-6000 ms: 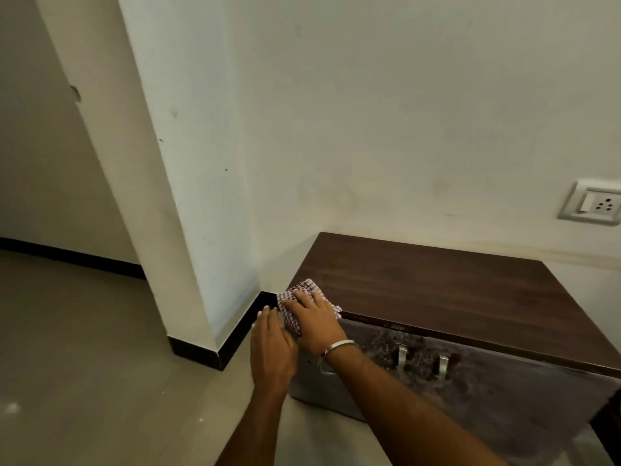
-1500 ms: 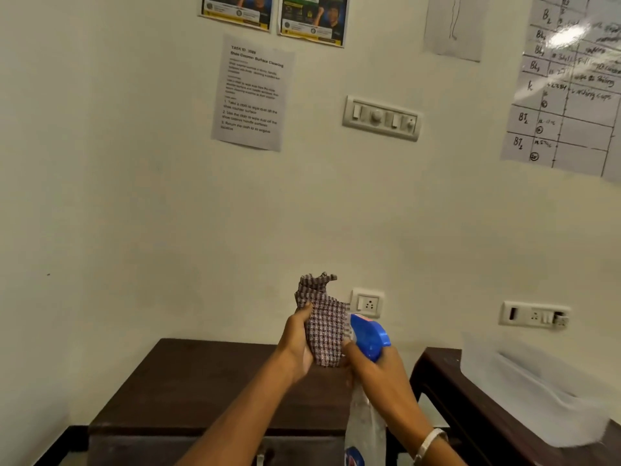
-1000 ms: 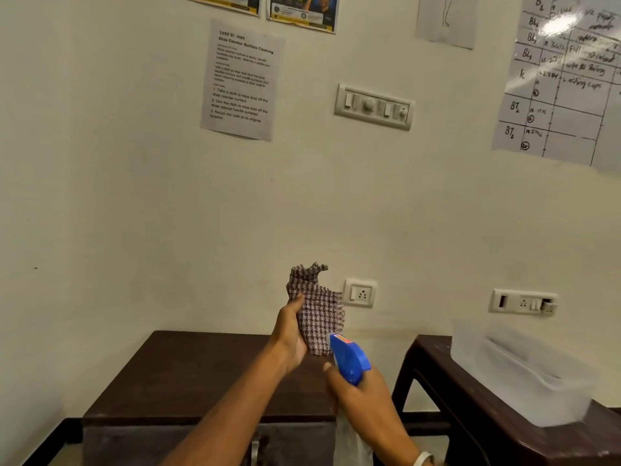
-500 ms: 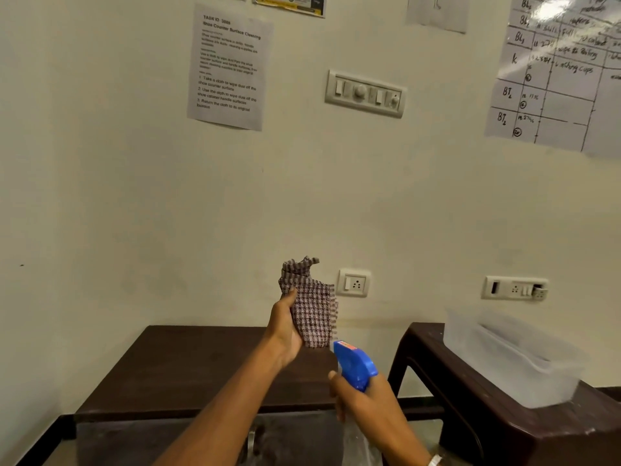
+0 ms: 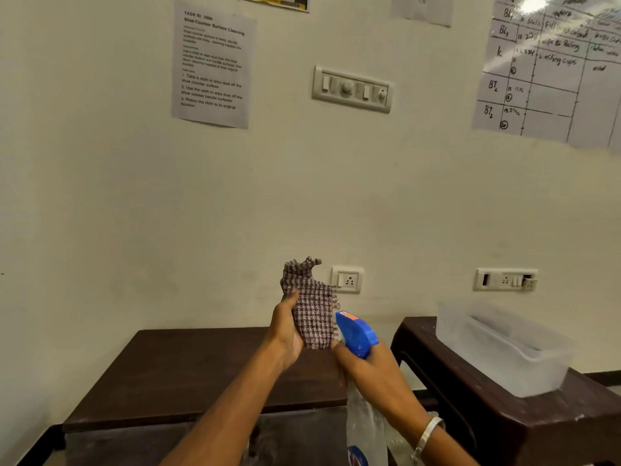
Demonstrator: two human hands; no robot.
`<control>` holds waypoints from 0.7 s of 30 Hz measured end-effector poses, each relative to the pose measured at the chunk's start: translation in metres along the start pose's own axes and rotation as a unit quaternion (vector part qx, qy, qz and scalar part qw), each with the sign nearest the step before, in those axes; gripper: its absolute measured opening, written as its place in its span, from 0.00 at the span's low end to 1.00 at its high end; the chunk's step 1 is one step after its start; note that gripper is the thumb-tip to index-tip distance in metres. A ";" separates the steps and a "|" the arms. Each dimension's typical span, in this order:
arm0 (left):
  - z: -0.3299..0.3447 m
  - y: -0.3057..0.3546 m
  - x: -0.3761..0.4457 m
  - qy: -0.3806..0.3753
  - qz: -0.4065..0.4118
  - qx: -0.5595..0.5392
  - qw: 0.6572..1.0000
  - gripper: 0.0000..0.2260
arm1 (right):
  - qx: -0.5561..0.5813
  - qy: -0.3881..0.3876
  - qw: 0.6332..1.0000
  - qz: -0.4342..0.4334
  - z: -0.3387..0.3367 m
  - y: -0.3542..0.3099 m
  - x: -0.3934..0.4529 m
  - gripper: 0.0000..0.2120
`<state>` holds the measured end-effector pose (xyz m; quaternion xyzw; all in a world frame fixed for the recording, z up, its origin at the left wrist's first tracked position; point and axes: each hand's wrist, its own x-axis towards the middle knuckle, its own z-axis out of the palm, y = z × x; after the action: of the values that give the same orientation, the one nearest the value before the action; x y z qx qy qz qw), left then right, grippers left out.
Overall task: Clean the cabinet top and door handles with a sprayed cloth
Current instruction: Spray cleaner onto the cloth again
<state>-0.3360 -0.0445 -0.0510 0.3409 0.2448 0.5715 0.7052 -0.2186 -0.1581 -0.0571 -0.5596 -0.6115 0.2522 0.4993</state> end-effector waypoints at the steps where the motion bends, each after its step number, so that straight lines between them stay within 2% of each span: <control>1: 0.003 -0.001 0.001 -0.003 0.002 0.001 1.000 0.18 | -0.002 -0.001 1.000 0.002 -0.002 0.001 0.001 0.08; 5: 0.016 -0.003 0.004 -0.010 0.010 0.001 1.000 0.16 | 0.002 0.011 1.000 0.009 -0.019 0.006 0.007 0.11; 10: 0.044 -0.013 0.009 -0.054 0.005 0.038 0.998 0.16 | 0.000 0.039 0.999 -0.035 -0.053 0.000 0.021 0.10; 15: 0.090 -0.038 0.015 -0.081 0.015 0.077 0.994 0.13 | 0.019 0.122 0.991 -0.047 -0.101 -0.011 0.047 0.10; 21: 0.152 -0.069 0.019 -0.105 0.012 0.088 0.991 0.21 | -0.007 0.230 0.970 -0.080 -0.175 -0.045 0.081 0.13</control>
<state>-0.1759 -0.0643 -0.0037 0.4625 0.2150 0.5175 0.6871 -0.0719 -0.1376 0.0740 -0.5557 -0.5245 0.0716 0.6411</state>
